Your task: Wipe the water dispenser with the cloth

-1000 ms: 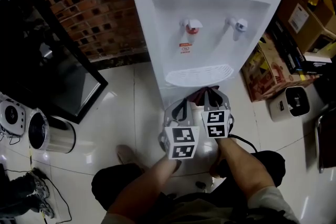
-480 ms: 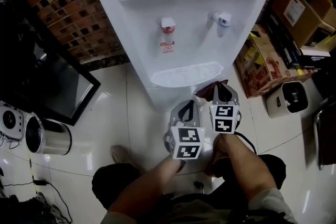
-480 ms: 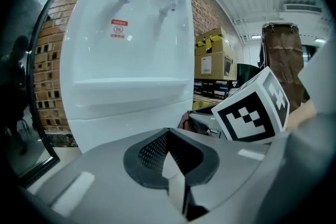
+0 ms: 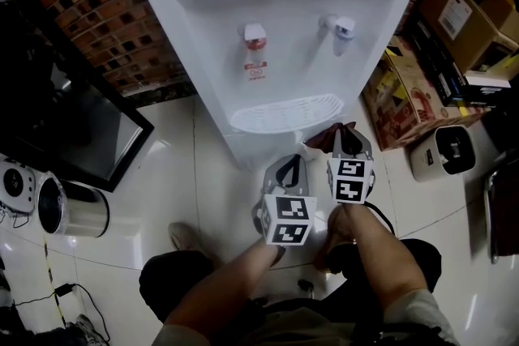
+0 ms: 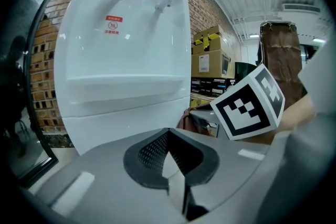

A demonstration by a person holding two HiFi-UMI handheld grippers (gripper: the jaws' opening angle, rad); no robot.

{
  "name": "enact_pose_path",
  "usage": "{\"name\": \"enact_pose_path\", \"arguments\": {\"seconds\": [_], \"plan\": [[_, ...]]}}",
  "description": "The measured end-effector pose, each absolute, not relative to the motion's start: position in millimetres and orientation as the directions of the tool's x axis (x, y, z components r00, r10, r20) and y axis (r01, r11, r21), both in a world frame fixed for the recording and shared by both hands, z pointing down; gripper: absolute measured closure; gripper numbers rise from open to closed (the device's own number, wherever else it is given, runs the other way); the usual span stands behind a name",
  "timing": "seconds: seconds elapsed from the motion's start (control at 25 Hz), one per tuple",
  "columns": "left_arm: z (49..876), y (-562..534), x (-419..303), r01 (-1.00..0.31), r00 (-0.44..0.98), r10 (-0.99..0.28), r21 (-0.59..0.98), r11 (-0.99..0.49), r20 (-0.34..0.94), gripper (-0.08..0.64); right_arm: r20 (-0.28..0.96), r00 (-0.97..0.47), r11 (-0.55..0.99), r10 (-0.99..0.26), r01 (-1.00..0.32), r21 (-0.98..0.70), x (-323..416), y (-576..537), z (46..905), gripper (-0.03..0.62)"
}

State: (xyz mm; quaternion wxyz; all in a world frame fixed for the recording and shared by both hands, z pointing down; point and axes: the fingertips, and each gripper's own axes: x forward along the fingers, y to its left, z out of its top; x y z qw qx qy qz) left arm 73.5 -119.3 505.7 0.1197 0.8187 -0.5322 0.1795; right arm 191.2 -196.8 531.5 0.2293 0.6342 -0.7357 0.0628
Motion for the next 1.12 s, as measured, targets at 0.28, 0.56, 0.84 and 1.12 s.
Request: {"name": "enact_pose_path", "arguments": {"seconds": [0.28, 0.56, 0.84, 1.12], "plan": [[511.0, -106.4, 5.2, -0.945, 0.271, -0.857, -0.045, -0.323, 0.439, 0.560, 0.417, -0.243, 0.348, -0.876, -0.916, 0.199, 125.7, -163.4, 543.8, 0.546], [524.2, -87.7, -81.0, -0.978, 0.126, -0.878, -0.092, -0.189, 0.462, 0.560, 0.414, -0.451, 0.557, -0.791, -0.809, 0.185, 13.9, -135.6, 551.2, 0.546], [531.3, -84.4, -124.5, -0.986, 0.068, -0.880, -0.101, -0.130, 0.470, 0.560, 0.449, -0.549, 0.677, -0.705, -0.711, 0.194, -60.3, -121.5, 573.1, 0.546], [535.0, -89.9, -130.5, -0.985, 0.070, -0.876, -0.108, -0.138, 0.478, 0.560, 0.494, -0.516, 0.669, -0.700, -0.715, 0.201, -72.7, -141.9, 600.5, 0.546]]}}
